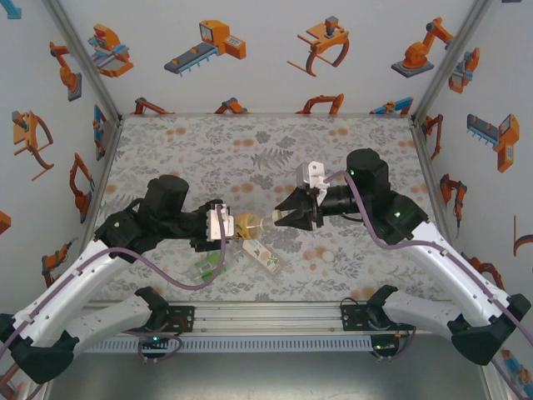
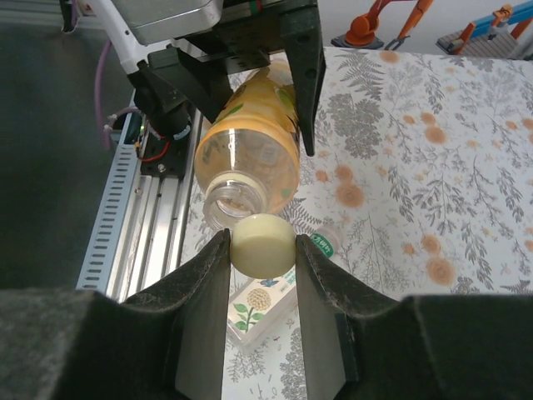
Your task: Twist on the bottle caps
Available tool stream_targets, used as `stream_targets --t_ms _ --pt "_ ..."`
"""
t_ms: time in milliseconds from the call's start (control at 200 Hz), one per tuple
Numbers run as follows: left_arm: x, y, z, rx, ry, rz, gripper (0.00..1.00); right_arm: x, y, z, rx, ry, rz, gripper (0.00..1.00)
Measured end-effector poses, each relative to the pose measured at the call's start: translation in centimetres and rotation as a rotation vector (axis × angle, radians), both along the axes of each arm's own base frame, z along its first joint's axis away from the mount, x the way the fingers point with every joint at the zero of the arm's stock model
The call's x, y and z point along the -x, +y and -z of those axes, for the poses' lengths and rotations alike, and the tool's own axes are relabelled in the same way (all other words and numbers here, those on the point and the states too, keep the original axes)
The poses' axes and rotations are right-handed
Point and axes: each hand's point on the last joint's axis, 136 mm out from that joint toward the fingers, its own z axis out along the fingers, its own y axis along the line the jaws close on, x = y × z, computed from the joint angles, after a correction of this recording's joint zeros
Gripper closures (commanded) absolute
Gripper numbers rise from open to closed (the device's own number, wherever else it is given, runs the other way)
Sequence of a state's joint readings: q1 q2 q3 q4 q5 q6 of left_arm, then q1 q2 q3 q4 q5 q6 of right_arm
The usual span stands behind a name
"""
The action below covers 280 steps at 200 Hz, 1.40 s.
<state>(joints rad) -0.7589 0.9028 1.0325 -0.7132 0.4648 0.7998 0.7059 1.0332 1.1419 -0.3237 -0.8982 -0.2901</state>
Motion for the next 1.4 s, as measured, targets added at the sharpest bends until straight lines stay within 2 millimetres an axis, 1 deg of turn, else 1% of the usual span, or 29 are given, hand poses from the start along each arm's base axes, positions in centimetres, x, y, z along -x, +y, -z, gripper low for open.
stream_targets --t_ms 275,831,1067,1402 --pt "-0.8 -0.2 -0.7 0.022 -0.027 -0.027 1.0 0.5 0.3 0.0 0.001 -0.004 -0.018 1.0" --pt "-1.5 -0.5 0.1 -0.002 -0.009 -0.052 1.0 -0.6 0.7 -0.1 0.016 -0.058 0.051 1.0" --pt "-1.6 -0.5 0.4 -0.007 0.003 -0.057 1.0 -0.4 0.8 0.0 0.02 -0.08 0.04 1.0" --pt "-1.7 -0.6 0.1 0.012 0.001 -0.067 1.0 -0.3 1.0 0.0 0.028 -0.089 0.025 1.0"
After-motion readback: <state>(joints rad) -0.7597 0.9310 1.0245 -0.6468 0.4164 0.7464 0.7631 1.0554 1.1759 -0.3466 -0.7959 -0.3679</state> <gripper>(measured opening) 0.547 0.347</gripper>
